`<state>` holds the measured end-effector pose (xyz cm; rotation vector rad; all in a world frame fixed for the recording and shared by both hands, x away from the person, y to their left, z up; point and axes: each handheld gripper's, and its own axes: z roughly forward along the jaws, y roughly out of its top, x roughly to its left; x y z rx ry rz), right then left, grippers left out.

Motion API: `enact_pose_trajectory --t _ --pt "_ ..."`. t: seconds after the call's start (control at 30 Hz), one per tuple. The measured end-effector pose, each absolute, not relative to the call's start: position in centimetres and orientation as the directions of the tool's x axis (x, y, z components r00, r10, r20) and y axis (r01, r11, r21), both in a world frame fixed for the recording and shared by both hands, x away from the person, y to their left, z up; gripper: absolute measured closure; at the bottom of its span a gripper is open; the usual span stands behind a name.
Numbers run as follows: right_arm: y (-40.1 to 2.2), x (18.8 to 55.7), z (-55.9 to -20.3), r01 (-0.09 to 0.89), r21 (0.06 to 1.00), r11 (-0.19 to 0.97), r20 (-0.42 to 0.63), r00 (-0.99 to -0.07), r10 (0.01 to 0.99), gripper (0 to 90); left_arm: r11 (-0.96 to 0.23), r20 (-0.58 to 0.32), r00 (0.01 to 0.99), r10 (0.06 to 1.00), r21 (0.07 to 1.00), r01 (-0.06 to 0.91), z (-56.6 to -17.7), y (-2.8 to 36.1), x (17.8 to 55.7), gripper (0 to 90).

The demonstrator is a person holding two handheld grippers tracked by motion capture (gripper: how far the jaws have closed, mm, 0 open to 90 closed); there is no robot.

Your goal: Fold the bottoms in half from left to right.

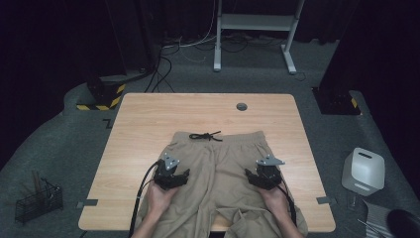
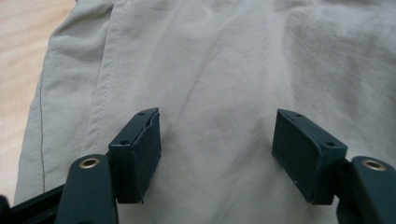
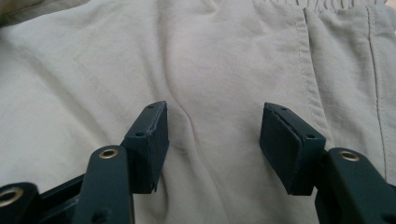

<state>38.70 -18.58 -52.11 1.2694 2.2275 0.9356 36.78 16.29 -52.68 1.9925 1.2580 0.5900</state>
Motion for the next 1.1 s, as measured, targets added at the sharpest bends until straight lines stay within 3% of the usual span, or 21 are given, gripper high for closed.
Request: enact_pose_trajectory --t 0.3,0.47,0.8,1.0,1.1 --pt "-19.1 36.2 -52.3 0.573 0.735 0.362 -0.020 -0.515 0.857 42.2 -0.286 -0.012 0.450 0.893 0.757 0.588 -52.6 16.6 33.5 32.5" --pt "-19.1 36.2 -52.3 0.573 0.735 0.362 -0.019 -0.517 0.856 42.1 -0.264 -0.050 0.444 0.895 0.743 0.615 -51.7 17.7 35.2 31.0" --pt "-19.1 36.2 -52.3 0.572 0.735 0.364 -0.020 -0.519 0.854 42.0 -0.248 -0.015 0.400 0.916 0.765 0.595 -49.5 19.7 38.9 32.1" --pt "-19.1 36.2 -52.3 0.571 0.735 0.365 -0.020 -0.520 0.854 42.0 -0.200 -0.061 0.362 0.930 0.743 0.638 -49.6 20.6 41.7 31.7" --pt "-19.1 36.2 -52.3 0.572 0.735 0.364 -0.019 -0.519 0.854 42.0 -0.176 -0.082 0.344 0.935 0.738 0.652 -50.2 20.8 42.7 35.5"
